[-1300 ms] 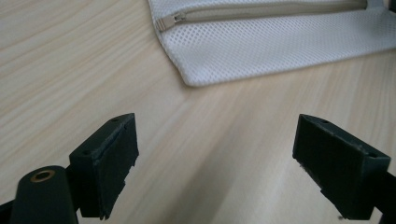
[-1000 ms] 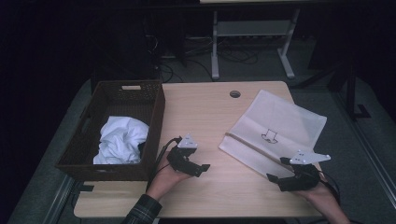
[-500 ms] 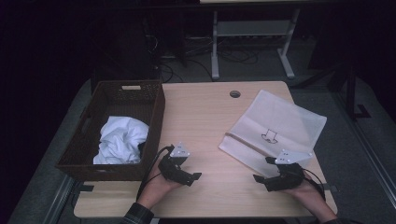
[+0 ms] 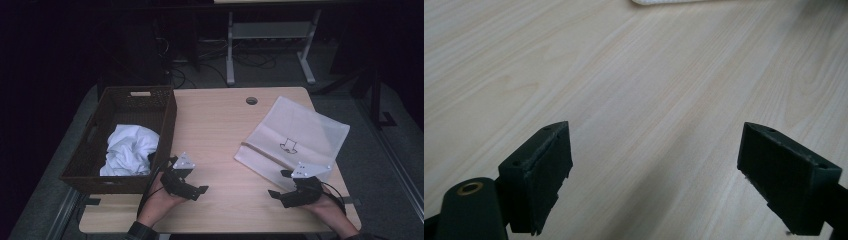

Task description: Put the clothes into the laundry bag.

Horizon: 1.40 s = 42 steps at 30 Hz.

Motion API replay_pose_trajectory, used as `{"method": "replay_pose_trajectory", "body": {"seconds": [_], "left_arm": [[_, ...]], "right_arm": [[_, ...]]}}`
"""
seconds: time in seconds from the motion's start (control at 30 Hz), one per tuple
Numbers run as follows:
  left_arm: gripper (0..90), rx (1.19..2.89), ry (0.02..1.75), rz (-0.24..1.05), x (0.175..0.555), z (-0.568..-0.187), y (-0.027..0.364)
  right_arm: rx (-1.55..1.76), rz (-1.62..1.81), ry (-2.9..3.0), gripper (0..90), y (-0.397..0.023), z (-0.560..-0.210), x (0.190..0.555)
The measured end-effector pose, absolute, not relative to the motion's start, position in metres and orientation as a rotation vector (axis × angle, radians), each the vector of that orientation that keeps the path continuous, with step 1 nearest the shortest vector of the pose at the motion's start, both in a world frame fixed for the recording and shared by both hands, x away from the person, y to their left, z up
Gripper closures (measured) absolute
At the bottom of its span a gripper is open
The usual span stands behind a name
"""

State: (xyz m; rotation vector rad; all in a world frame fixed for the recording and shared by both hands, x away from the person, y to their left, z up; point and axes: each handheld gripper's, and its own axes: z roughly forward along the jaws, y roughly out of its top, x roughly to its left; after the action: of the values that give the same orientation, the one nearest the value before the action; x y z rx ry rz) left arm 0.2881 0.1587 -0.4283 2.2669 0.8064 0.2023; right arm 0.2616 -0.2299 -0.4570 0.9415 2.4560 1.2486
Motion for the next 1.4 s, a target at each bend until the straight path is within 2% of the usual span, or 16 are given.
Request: {"method": "replay_pose_trajectory", "body": {"seconds": [0.63,1.0,1.4], "left_arm": [[14.8,2.277,0.808,0.128,0.3,-0.398,0.161],[14.8,2.268,0.812,0.175,0.307,-0.377,0.169],[14.8,2.221,0.846,0.226,0.314,-0.358,0.196]], "right_arm": [[0.943,1.272,2.47,13.7,-0.229,-0.46,0.259],[0.915,1.269,2.478,13.4,-0.225,-0.46,0.257],[0.898,1.215,2.466,13.4,-0.218,-0.459,0.259]]}}
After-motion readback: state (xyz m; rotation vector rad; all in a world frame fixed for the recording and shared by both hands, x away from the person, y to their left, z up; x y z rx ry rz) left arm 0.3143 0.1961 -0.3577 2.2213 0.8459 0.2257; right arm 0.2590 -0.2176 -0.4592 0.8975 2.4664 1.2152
